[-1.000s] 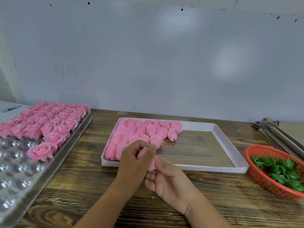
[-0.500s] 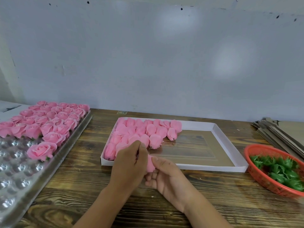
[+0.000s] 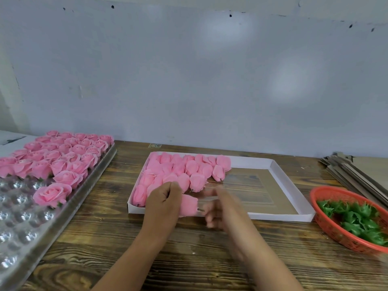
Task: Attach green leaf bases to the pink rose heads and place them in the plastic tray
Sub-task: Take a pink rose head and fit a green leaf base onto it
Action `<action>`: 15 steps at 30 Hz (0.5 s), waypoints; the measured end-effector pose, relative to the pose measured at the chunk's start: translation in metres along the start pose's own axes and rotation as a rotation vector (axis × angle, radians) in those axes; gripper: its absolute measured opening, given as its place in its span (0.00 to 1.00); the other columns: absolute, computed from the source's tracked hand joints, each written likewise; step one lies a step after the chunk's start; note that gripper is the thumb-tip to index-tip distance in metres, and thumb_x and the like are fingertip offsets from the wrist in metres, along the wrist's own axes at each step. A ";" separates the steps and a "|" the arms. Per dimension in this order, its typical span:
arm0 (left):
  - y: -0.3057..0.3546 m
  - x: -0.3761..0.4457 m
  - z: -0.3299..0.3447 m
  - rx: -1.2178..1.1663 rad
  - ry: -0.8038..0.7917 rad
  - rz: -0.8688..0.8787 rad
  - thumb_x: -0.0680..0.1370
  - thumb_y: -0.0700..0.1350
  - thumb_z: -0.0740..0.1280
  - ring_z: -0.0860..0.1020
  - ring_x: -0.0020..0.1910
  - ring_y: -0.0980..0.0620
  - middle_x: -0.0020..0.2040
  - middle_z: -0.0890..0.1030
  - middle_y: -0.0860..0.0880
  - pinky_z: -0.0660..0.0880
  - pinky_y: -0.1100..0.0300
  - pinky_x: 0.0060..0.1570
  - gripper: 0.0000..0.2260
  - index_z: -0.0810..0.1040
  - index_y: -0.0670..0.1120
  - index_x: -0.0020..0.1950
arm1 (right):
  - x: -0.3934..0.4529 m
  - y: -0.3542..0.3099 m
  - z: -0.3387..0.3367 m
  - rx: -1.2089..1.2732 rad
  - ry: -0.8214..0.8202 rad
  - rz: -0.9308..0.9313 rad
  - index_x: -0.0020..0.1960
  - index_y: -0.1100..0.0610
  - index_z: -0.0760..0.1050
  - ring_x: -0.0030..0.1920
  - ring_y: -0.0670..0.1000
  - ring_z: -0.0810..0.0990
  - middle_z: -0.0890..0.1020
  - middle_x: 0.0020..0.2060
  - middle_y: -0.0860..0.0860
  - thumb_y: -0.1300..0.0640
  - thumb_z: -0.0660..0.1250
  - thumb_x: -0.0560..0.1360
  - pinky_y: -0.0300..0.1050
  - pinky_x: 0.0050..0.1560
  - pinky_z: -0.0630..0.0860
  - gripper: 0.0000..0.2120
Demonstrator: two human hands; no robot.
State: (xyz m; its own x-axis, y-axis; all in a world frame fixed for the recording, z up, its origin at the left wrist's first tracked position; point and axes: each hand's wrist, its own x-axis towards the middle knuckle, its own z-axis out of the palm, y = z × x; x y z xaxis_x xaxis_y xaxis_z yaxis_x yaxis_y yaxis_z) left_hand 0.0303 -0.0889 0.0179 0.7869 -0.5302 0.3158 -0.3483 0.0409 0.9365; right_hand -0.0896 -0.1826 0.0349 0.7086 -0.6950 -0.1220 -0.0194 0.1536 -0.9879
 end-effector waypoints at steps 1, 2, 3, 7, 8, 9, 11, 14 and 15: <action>0.000 0.000 0.001 -0.010 -0.012 -0.033 0.82 0.45 0.57 0.64 0.27 0.60 0.26 0.65 0.57 0.61 0.69 0.26 0.24 0.66 0.55 0.25 | 0.000 -0.006 -0.006 -0.032 0.086 -0.039 0.54 0.59 0.76 0.27 0.47 0.74 0.81 0.29 0.51 0.53 0.53 0.84 0.40 0.30 0.73 0.15; 0.000 -0.001 0.001 -0.021 -0.020 -0.069 0.82 0.47 0.57 0.66 0.27 0.61 0.26 0.66 0.57 0.62 0.69 0.27 0.24 0.68 0.56 0.25 | 0.000 -0.014 -0.013 -0.045 0.154 -0.076 0.52 0.58 0.77 0.26 0.46 0.73 0.80 0.28 0.50 0.56 0.55 0.84 0.39 0.29 0.73 0.13; 0.000 -0.001 0.001 -0.037 -0.025 -0.105 0.82 0.47 0.57 0.66 0.28 0.61 0.27 0.67 0.57 0.62 0.67 0.28 0.24 0.69 0.56 0.25 | 0.000 -0.022 -0.023 -0.052 0.212 -0.110 0.51 0.57 0.77 0.25 0.46 0.73 0.80 0.27 0.49 0.58 0.56 0.83 0.39 0.29 0.73 0.11; 0.002 0.000 0.001 -0.150 -0.048 -0.234 0.83 0.46 0.56 0.65 0.24 0.61 0.26 0.66 0.58 0.61 0.64 0.25 0.24 0.67 0.55 0.25 | -0.011 -0.054 -0.080 -0.296 0.468 -0.308 0.48 0.53 0.79 0.29 0.45 0.76 0.82 0.30 0.48 0.62 0.62 0.79 0.46 0.36 0.74 0.08; 0.003 0.000 0.000 -0.168 -0.049 -0.256 0.83 0.46 0.56 0.65 0.24 0.61 0.26 0.66 0.57 0.61 0.65 0.24 0.24 0.67 0.55 0.25 | -0.014 -0.059 -0.098 -0.444 0.546 -0.345 0.46 0.51 0.79 0.33 0.47 0.78 0.83 0.32 0.48 0.60 0.63 0.77 0.48 0.39 0.75 0.07; 0.004 0.000 0.000 -0.177 -0.048 -0.274 0.82 0.46 0.56 0.65 0.23 0.60 0.26 0.66 0.57 0.61 0.65 0.24 0.24 0.67 0.54 0.25 | -0.017 -0.064 -0.117 -0.608 0.620 -0.350 0.45 0.50 0.78 0.37 0.48 0.79 0.83 0.35 0.47 0.59 0.64 0.76 0.49 0.42 0.76 0.06; 0.004 -0.001 0.000 -0.181 -0.047 -0.294 0.83 0.46 0.57 0.65 0.24 0.59 0.26 0.67 0.56 0.61 0.64 0.24 0.23 0.67 0.54 0.26 | -0.018 -0.069 -0.155 -0.905 0.704 -0.245 0.45 0.49 0.78 0.40 0.50 0.79 0.82 0.38 0.46 0.57 0.64 0.75 0.48 0.42 0.73 0.05; 0.006 -0.002 0.001 -0.179 -0.048 -0.306 0.83 0.47 0.57 0.65 0.26 0.56 0.28 0.67 0.53 0.61 0.62 0.24 0.22 0.67 0.53 0.28 | -0.007 -0.069 -0.205 -1.182 0.650 0.105 0.49 0.54 0.81 0.38 0.55 0.81 0.83 0.40 0.52 0.62 0.65 0.75 0.50 0.42 0.79 0.08; 0.006 -0.002 0.001 -0.173 -0.045 -0.309 0.83 0.47 0.57 0.65 0.27 0.55 0.29 0.67 0.52 0.61 0.62 0.24 0.20 0.67 0.51 0.30 | -0.002 -0.067 -0.217 -1.222 0.606 0.217 0.51 0.57 0.82 0.40 0.57 0.81 0.83 0.42 0.55 0.64 0.65 0.75 0.51 0.44 0.80 0.10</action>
State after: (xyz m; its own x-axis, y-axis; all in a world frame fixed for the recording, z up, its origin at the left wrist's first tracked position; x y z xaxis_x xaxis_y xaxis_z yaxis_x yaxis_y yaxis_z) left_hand 0.0260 -0.0884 0.0228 0.8169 -0.5767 0.0099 -0.0025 0.0137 0.9999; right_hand -0.2424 -0.3439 0.0806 0.2029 -0.9792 0.0067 -0.9129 -0.1917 -0.3605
